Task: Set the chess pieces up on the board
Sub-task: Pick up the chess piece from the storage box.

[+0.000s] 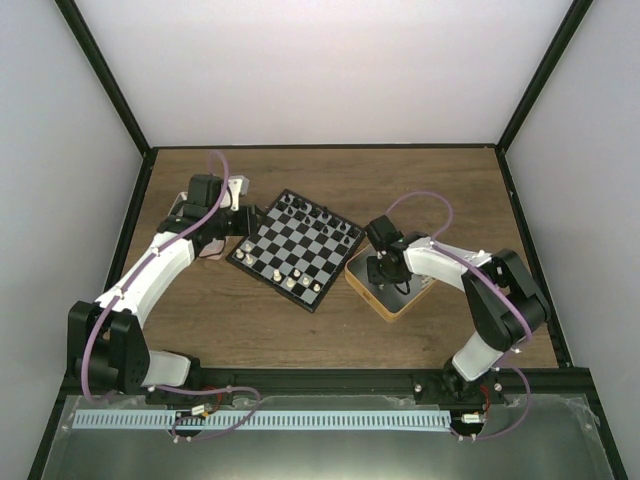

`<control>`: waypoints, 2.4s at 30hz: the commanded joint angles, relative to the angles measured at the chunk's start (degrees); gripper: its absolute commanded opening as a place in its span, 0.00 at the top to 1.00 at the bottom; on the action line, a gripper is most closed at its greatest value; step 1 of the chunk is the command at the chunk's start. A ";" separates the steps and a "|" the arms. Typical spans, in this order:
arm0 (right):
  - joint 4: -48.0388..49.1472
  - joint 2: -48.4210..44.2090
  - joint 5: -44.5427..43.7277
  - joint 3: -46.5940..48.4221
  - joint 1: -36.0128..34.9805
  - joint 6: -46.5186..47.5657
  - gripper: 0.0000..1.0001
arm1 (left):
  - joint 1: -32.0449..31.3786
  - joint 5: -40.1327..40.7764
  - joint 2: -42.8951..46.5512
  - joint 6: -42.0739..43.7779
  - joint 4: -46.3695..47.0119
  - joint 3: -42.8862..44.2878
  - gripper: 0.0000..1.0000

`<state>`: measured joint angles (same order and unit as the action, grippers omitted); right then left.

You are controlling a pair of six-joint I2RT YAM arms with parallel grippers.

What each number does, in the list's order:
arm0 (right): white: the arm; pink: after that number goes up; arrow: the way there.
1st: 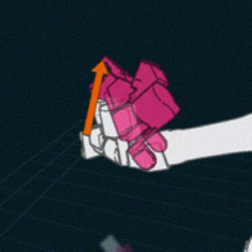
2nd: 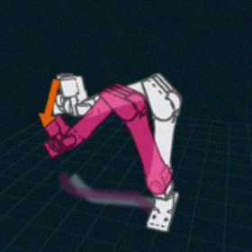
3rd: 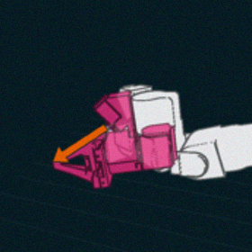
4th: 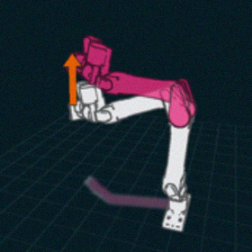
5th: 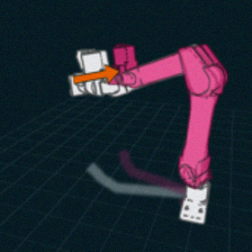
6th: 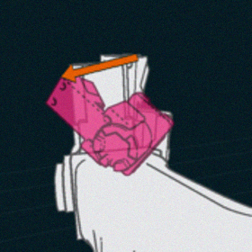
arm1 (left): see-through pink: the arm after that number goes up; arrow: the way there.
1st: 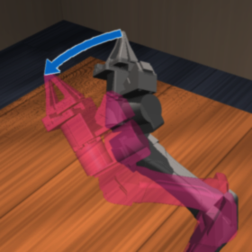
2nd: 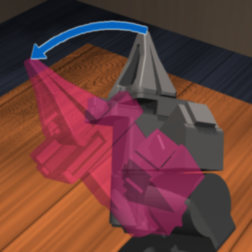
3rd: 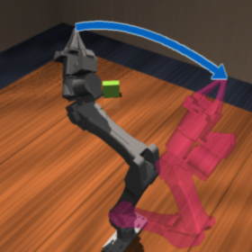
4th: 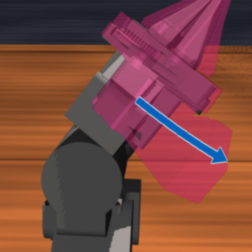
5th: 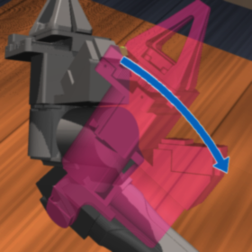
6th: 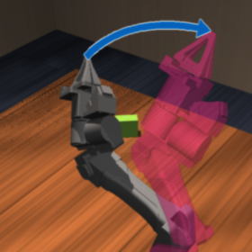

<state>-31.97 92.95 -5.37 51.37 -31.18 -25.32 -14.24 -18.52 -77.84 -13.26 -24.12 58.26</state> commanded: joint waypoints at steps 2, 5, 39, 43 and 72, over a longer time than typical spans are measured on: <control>-1.54 -1.26 0.08 -0.48 -0.97 -0.51 0.77 | 0.07 -0.81 -0.27 0.07 0.81 -0.49 0.53; -1.38 -1.18 -0.09 -0.32 -1.25 -0.91 0.85 | 0.09 -0.80 -0.07 0.03 0.87 -0.52 0.53; 42.53 -20.85 37.78 -2.74 -6.61 15.83 0.88 | -9.95 -32.50 -0.34 -37.23 33.60 -7.36 0.24; 42.11 -18.82 37.70 -1.11 -6.92 16.31 0.88 | -10.18 -33.21 -0.15 -36.16 32.48 -7.17 0.41; 41.46 -15.69 36.18 1.52 -7.23 10.15 0.47 | -10.16 -30.18 -0.23 -32.51 26.54 -7.62 0.96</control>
<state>8.10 78.81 31.33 50.52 -37.91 -11.53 -24.36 -49.30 -78.65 -44.97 1.19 51.20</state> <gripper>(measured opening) 0.439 0.074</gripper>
